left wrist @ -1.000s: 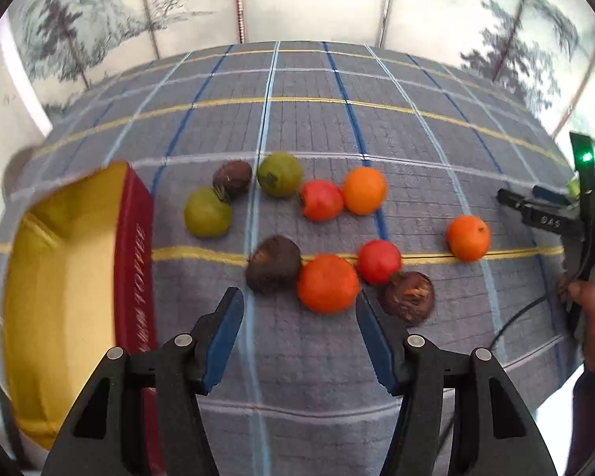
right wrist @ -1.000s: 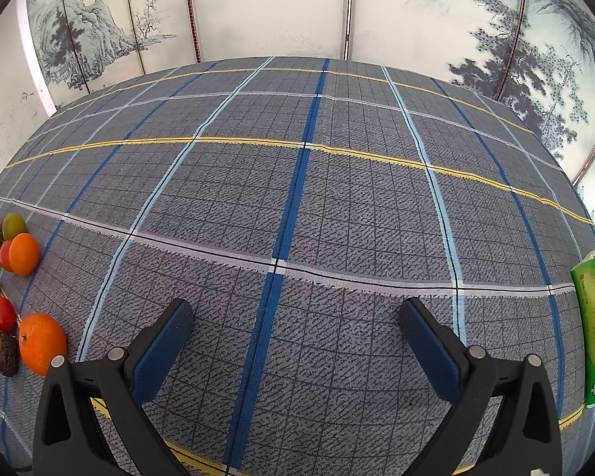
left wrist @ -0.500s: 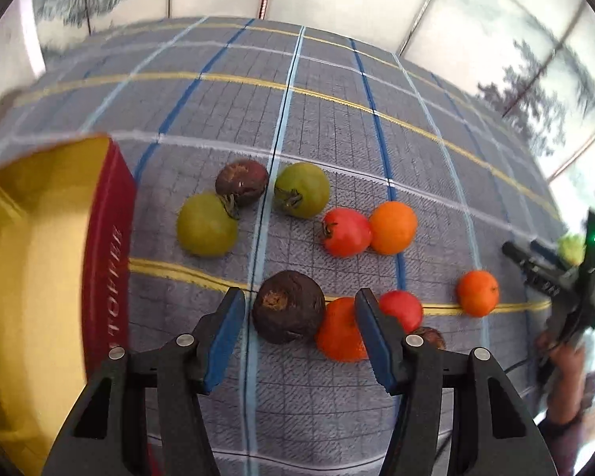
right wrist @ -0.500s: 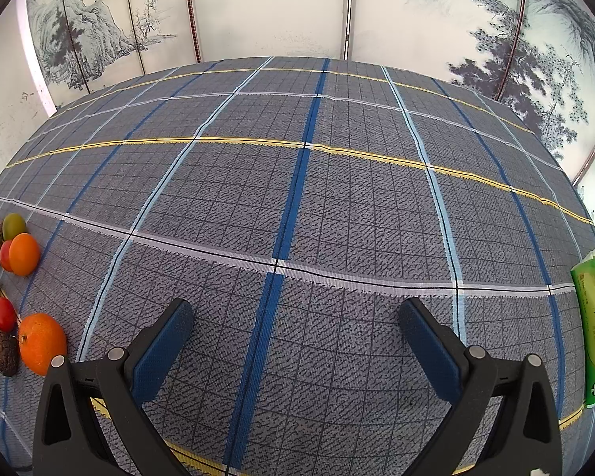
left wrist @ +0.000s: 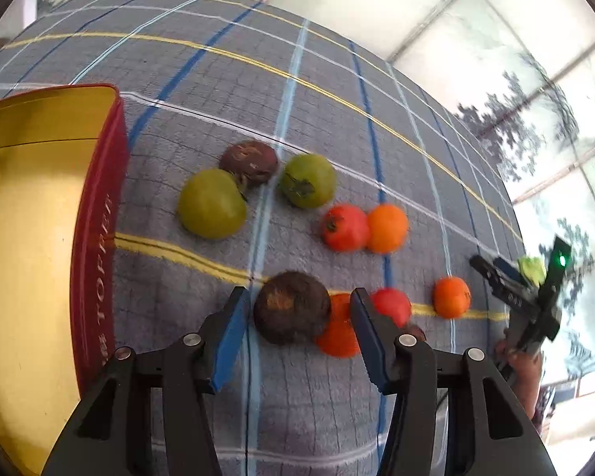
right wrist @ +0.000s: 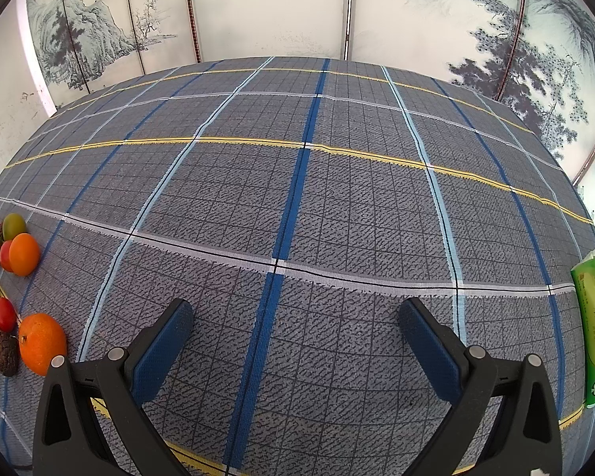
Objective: Organize fruits
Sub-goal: 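Reach the left gripper to the dark brown mangosteen and close on it, then carry the mangosteen with the left gripper into the gold tin and release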
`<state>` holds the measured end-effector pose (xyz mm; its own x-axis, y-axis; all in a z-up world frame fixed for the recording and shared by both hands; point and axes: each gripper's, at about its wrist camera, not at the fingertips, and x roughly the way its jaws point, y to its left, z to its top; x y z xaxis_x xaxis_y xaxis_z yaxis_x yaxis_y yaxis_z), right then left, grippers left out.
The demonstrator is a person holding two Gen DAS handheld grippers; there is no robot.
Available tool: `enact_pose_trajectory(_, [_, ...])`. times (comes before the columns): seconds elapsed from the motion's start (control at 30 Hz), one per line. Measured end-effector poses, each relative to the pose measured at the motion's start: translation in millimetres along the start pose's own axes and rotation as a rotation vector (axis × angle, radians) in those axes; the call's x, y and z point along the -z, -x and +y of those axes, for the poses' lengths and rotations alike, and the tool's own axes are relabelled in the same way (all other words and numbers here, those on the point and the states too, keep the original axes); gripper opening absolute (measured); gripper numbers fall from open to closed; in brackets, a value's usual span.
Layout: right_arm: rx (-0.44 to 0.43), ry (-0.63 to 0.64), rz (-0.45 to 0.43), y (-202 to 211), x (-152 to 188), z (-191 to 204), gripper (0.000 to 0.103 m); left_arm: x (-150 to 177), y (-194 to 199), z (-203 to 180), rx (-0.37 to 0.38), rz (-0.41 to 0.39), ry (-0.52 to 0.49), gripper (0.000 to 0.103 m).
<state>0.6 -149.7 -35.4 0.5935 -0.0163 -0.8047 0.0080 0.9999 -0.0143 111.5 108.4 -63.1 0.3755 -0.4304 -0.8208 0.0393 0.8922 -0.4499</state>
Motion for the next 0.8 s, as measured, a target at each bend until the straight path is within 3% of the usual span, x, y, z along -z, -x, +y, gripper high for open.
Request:
enact_pose_trajectory(0.1, [0.0,0.0,0.0,0,0,0,0.103,-3,-5,-2,-0.01,0.001,-0.001,0.053])
enact_pose_trajectory(0.33, [0.0,0.0,-0.001,0,0,0,0.103,16,10,-5,-0.048,-0.063,-0.02,0.039])
enact_pose_trajectory(0.43, [0.0,0.0,-0.001,0,0,0,0.103,30,21,2,-0.011,-0.075,0.0,0.039])
enact_pose_trajectory(0.63, [0.0,0.0,-0.001,0,0,0,0.103,62,30,-15,-0.078,-0.053,-0.127,0.039])
enact_pose_trajectory(0.8, [0.0,0.0,-0.001,0,0,0,0.103,71,22,-26,-0.141,-0.031,-0.212,0.04])
